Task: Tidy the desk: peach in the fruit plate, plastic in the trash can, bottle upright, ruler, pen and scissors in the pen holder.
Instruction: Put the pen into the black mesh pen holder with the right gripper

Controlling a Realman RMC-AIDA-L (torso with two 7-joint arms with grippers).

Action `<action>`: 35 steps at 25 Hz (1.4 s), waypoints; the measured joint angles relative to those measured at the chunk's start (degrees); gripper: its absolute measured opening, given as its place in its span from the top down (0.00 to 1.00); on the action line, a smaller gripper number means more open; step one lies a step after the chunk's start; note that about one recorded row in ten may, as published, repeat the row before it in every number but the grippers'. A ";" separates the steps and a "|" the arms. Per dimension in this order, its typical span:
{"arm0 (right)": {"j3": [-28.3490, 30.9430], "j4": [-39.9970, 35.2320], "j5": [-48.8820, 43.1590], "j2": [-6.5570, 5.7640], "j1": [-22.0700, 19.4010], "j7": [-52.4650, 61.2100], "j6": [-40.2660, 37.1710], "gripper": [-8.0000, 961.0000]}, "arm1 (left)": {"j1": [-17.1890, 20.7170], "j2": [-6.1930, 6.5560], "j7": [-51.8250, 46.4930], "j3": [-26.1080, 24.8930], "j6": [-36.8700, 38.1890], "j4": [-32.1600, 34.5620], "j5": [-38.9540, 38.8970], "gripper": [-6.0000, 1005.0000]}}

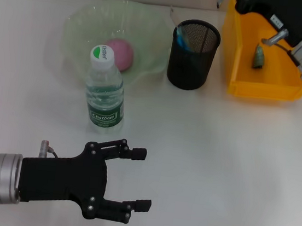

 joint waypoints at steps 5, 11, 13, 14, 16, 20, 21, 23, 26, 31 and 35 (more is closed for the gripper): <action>0.18 7.85 0.97 0.11 3.72 -3.52 -0.49 0.87 | 0.00 0.00 -0.14 0.00 0.05 0.00 0.00 0.13; 0.03 11.91 0.89 0.27 6.11 -3.13 3.14 0.87 | -0.18 0.00 0.03 0.01 0.04 -0.08 0.00 0.13; 0.03 12.28 0.81 0.27 6.34 -3.06 3.83 0.87 | -0.13 0.00 0.05 0.05 0.04 -0.08 0.00 0.13; 0.03 13.42 0.70 0.29 6.93 -2.92 4.79 0.87 | -0.04 0.00 0.06 0.02 0.06 -0.07 0.00 0.13; 0.03 14.40 0.70 0.29 7.55 -2.82 5.70 0.87 | -0.04 0.00 0.06 0.02 0.06 -0.07 0.00 0.13; -0.07 14.97 0.62 0.29 8.03 -2.65 7.40 0.87 | 0.02 0.00 0.07 0.01 0.10 -0.05 0.00 0.13; -0.81 15.02 0.59 0.29 8.17 -2.41 8.60 0.87 | 0.02 0.00 0.08 0.01 0.18 -0.03 0.00 0.13; -1.42 15.04 0.66 0.29 8.29 -2.27 9.21 0.87 | 0.00 0.00 0.08 0.01 0.20 -0.03 0.00 0.13; -3.91 15.18 0.82 0.29 8.62 -1.93 10.85 0.86 | -0.08 0.00 0.08 0.00 0.22 -0.02 0.00 0.13; -5.00 15.21 0.83 0.29 8.54 -1.79 10.95 0.86 | -0.23 -0.08 0.08 -0.01 0.22 -0.02 0.00 0.13; -5.03 15.23 0.83 0.29 8.06 -1.73 10.51 0.86 | -0.22 -0.09 0.08 -0.01 0.24 -0.02 0.00 0.13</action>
